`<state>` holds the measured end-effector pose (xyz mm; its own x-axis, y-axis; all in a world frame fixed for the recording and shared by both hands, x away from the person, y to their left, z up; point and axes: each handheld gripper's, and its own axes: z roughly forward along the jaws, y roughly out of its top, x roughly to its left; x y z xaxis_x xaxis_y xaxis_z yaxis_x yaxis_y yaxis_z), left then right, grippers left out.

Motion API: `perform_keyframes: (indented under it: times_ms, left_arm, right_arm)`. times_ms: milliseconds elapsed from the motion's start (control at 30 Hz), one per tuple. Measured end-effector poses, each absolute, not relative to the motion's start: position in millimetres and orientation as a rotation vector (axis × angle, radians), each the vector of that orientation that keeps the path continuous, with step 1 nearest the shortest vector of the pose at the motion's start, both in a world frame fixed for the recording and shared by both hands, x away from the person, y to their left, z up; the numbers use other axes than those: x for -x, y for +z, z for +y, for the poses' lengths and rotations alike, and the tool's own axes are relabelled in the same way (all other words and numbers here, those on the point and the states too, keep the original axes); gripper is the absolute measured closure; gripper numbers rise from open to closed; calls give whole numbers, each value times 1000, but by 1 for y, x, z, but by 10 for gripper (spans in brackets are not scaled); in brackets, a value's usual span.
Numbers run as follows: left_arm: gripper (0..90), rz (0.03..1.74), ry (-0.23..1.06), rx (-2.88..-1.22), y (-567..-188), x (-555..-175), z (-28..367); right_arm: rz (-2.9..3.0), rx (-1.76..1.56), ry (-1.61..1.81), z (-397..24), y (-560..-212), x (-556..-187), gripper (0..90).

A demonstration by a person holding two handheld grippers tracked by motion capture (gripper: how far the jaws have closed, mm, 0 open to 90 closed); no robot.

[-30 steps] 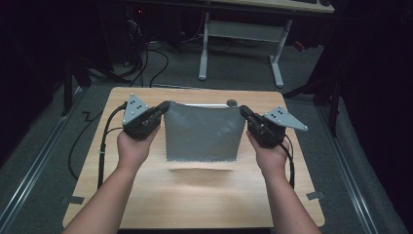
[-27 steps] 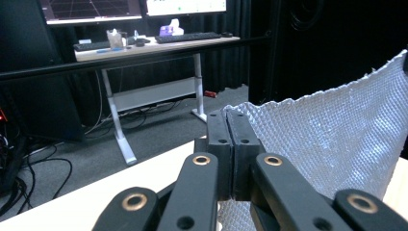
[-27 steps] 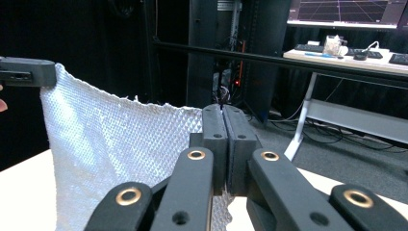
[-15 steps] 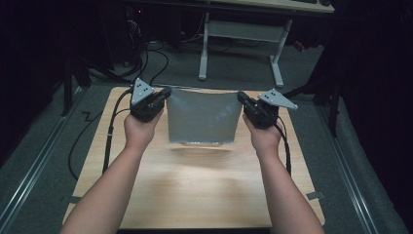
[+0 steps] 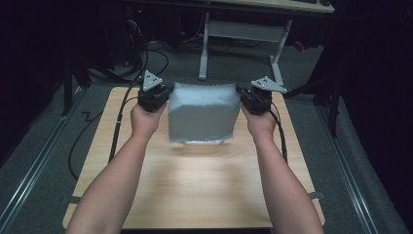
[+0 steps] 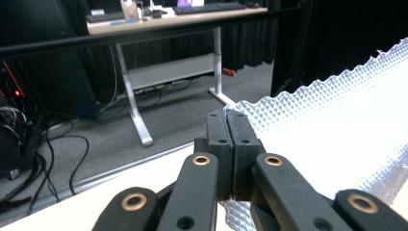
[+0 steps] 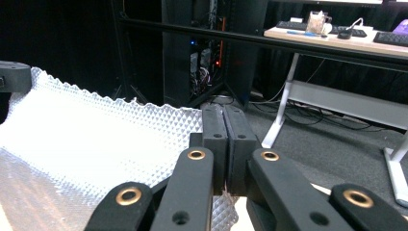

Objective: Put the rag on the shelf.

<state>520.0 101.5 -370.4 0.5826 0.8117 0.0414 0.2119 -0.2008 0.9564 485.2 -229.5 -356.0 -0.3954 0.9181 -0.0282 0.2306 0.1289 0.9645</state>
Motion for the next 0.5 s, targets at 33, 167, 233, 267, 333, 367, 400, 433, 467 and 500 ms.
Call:
perform_keyframes:
  times_ms: [33,167,233,267,333,367,400,433,467,500]
  left_arm:
    - [898,854,688,-1727,-370,-522,101]
    - [898,881,642,-1770,-378,-528,100]
    - [898,896,543,-1809,-394,-531,101]
    - [898,896,543,-1809,-394,-531,101]
    - [898,908,502,-1812,-408,-529,105]
    - [898,917,489,-1806,-412,-528,106]
    - [898,917,489,-1806,-412,-528,106]
    - [898,924,478,-1801,-418,-526,107]
    - [898,925,470,-1800,-421,-525,107]
    - [898,927,459,-1801,-424,-524,108]
  right_arm:
    - [1739,-1111,1294,-229,-356,-487,896]
    - [1752,-1144,1292,-230,-360,-494,896]
    - [1779,-1176,1257,-230,-370,-498,896]
    - [1792,-1180,1254,-231,-374,-498,896]
    - [1807,-1187,1250,-231,-380,-498,896]
    - [1821,-1189,1248,-232,-385,-497,896]
    - [1821,-1189,1248,-232,-385,-497,896]
    - [1834,-1195,1233,-231,-391,-495,895]
    - [1835,-1194,1232,-230,-393,-494,895]
    - [1837,-1199,1236,-230,-397,-493,895]
